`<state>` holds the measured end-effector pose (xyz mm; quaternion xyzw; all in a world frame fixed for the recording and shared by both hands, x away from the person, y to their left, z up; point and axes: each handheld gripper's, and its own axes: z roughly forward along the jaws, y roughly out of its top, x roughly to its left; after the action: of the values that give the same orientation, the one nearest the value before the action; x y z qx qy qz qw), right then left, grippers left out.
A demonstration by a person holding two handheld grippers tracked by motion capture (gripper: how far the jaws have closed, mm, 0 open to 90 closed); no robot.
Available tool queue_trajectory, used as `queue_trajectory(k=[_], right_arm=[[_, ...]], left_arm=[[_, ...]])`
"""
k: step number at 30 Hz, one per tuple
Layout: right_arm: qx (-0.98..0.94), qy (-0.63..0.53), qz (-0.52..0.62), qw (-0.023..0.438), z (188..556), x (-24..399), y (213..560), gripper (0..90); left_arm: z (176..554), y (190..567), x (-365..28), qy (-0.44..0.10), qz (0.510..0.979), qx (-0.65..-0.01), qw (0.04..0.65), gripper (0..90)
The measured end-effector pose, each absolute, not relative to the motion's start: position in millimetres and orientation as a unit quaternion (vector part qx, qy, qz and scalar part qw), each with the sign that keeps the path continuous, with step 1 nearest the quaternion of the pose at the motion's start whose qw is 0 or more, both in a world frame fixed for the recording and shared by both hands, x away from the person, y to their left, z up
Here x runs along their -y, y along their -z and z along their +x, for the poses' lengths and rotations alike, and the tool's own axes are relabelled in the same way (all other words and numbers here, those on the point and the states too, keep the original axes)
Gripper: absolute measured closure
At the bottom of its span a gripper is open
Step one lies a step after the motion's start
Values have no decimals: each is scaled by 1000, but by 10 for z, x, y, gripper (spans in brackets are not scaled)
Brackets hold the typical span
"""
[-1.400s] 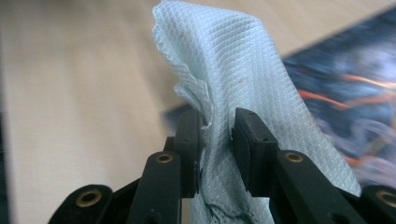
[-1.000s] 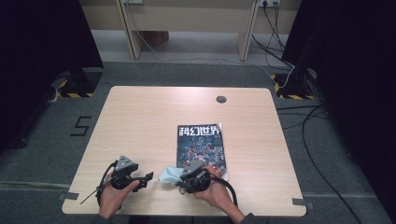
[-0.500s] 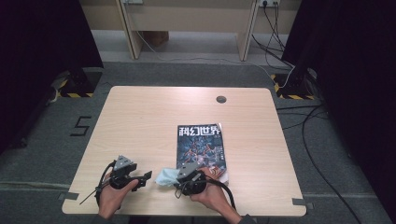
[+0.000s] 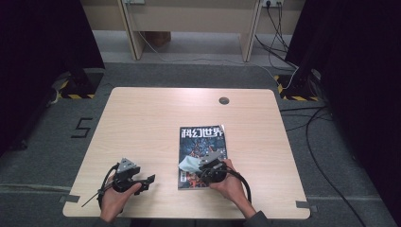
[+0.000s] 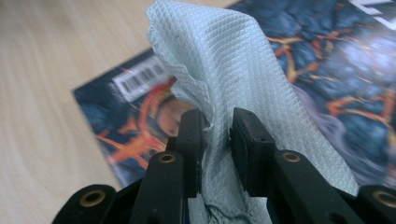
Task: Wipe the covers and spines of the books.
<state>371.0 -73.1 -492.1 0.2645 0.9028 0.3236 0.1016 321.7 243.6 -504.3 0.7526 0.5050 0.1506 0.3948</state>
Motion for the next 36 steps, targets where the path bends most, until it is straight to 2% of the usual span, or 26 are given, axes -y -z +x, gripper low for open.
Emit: queue_trajectory(k=[6, 8, 14, 17, 19, 25, 28, 32, 36], right_arm=[[-896, -318, 290, 111, 3785, 907, 4911, 732], [-899, -314, 281, 116, 3736, 877, 4910, 727], [-908, -329, 244, 88, 3467, 707, 4924, 727], [-912, -324, 234, 93, 3392, 682, 4918, 737], [-906, -332, 246, 85, 3412, 763, 4926, 747], [-883, -314, 326, 127, 3623, 1291, 4896, 755], [-867, -318, 360, 128, 3671, 1512, 4895, 758], [-874, -308, 349, 139, 3637, 1443, 4887, 753], [-886, -312, 320, 121, 3535, 1238, 4895, 752]], left_arm=[[3219, 5049, -2421, -147, 755, -503, 394, 257], [3223, 5060, -2414, -145, 756, -502, 394, 257], [3224, 5064, -2411, -142, 757, -500, 395, 257], [3218, 5059, -2412, -142, 756, -501, 397, 257], [3219, 5063, -2416, -142, 757, -500, 396, 257], [3224, 5071, -2412, -138, 759, -501, 393, 257], [3229, 5078, -2381, -136, 761, -496, 396, 257], [3262, 5088, -2249, -130, 754, -497, 410, 257], [3259, 5089, -1948, -130, 767, -467, 420, 256]])
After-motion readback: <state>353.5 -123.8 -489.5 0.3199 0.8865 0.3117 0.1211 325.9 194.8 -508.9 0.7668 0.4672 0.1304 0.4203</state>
